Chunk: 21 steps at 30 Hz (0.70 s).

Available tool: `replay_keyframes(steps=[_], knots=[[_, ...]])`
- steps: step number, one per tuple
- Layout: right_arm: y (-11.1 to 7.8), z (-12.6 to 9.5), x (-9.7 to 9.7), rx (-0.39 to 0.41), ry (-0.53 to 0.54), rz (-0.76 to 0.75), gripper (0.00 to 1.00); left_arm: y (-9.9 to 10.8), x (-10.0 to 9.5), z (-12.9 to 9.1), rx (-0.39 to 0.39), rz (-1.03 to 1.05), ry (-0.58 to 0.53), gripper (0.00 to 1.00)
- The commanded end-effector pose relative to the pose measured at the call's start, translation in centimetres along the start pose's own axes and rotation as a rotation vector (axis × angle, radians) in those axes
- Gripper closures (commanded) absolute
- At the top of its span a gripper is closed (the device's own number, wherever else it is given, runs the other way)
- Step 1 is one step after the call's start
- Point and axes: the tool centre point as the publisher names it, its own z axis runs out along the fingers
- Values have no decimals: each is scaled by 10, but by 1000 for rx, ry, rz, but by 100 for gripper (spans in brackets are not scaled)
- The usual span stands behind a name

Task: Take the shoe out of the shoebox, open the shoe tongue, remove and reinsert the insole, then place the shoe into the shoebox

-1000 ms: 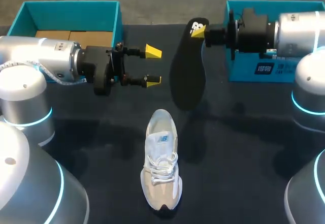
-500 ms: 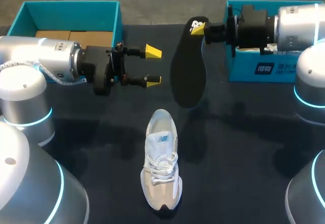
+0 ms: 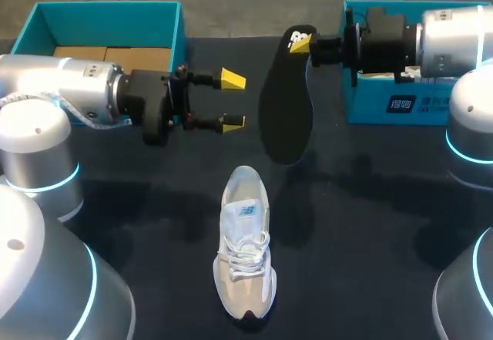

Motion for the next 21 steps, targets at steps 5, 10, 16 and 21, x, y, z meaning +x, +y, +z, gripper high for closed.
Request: replay_keyframes(steps=[5, 10, 16, 21], knots=[[0, 2, 1, -2, -7, 2, 100, 6, 8, 16, 10, 45, -34, 0], [0, 2, 1, -2, -7, 2, 100, 13, 8, 23, 13, 101, -48, 0], [0, 2, 1, -2, -7, 2, 100, 22, 6, 34, 23, 121, -64, 0], [0, 2, 1, -2, -7, 2, 100, 25, 6, 44, 33, 127, -73, 0]])
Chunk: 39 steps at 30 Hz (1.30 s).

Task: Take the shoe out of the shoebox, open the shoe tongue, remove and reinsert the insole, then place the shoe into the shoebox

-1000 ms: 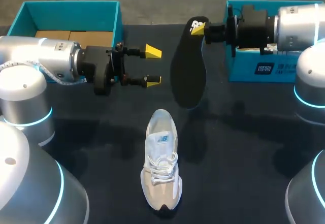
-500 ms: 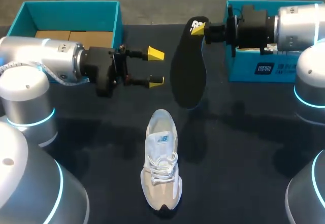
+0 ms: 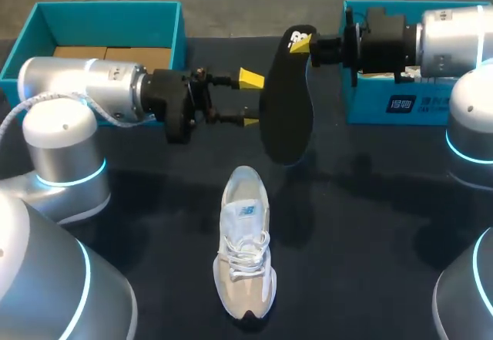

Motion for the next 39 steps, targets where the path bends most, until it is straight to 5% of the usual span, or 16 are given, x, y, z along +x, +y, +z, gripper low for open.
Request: replay_keyframes(steps=[1, 17, 19, 39], knots=[[0, 2, 1, -2, -7, 2, 100, 8, 5, 14, 6, 3, -16, 0], [0, 2, 1, -2, -7, 2, 100, 1, -15, 25, 34, 22, -51, 37], [0, 2, 1, -2, -7, 2, 100, -1, -16, 23, 34, 22, -53, 50], [0, 2, 1, -2, -7, 2, 100, -8, -20, 25, 52, 17, -67, 72]])
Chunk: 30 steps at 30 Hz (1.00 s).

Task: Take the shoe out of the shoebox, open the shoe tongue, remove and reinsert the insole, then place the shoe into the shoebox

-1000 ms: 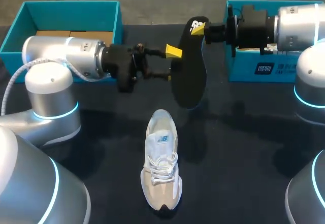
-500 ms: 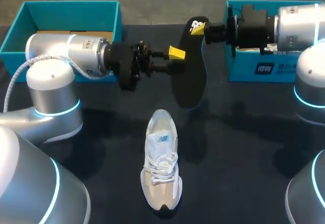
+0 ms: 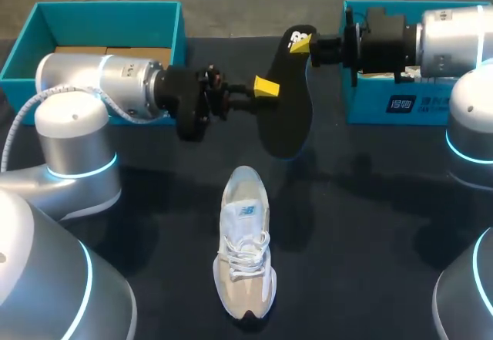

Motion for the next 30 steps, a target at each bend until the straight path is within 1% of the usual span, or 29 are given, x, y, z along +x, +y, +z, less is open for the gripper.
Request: replay_keyframes(steps=[1, 6, 7, 12, 13, 15, 16, 18, 30], knots=[[0, 2, 1, -2, -7, 2, 100, 1, 1, 2, 1, 2, -1, 73], [0, 2, 1, -2, -7, 2, 100, 1, 3, 1, 1, -3, 3, 76], [0, 2, 1, -2, -7, 2, 100, 1, 3, 1, 1, -4, 4, 80], [0, 2, 1, -2, -7, 2, 100, 1, 2, 0, 1, -3, 2, 79], [0, 2, 1, -2, -7, 2, 100, 1, 2, 0, 2, -2, 3, 83], [0, 2, 1, -2, -7, 2, 100, 3, 3, 0, 1, -2, 4, 86], [0, 2, 1, -2, -7, 2, 100, 3, 3, 0, 0, -3, 5, 89], [0, 2, 1, -2, -7, 2, 100, 4, 4, 0, -1, -5, 5, 100], [0, 2, 1, -3, -6, 3, 100, 8, 6, 4, 5, -4, 4, 100]])
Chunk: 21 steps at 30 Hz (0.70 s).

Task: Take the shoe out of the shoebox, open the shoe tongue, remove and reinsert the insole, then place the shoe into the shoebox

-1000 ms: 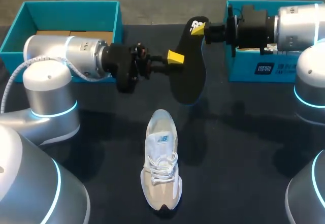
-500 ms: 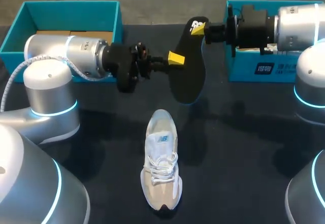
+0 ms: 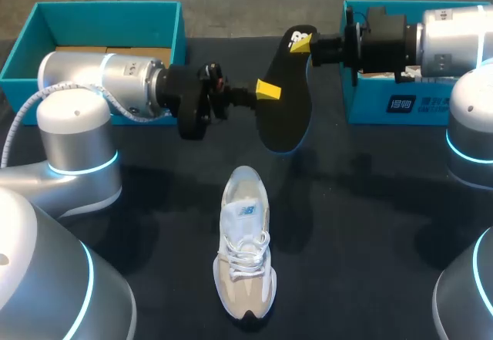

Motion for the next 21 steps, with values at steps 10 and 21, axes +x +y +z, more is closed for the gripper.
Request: replay_keyframes(steps=[10, 21], knots=[[-5, 1, 10, -3, -37, -1, 0, 11, 3, -3, -13, 9, 5, 100], [-25, -12, -1, -4, -114, 3, 0, 19, 16, -24, -35, 20, 38, 100]])
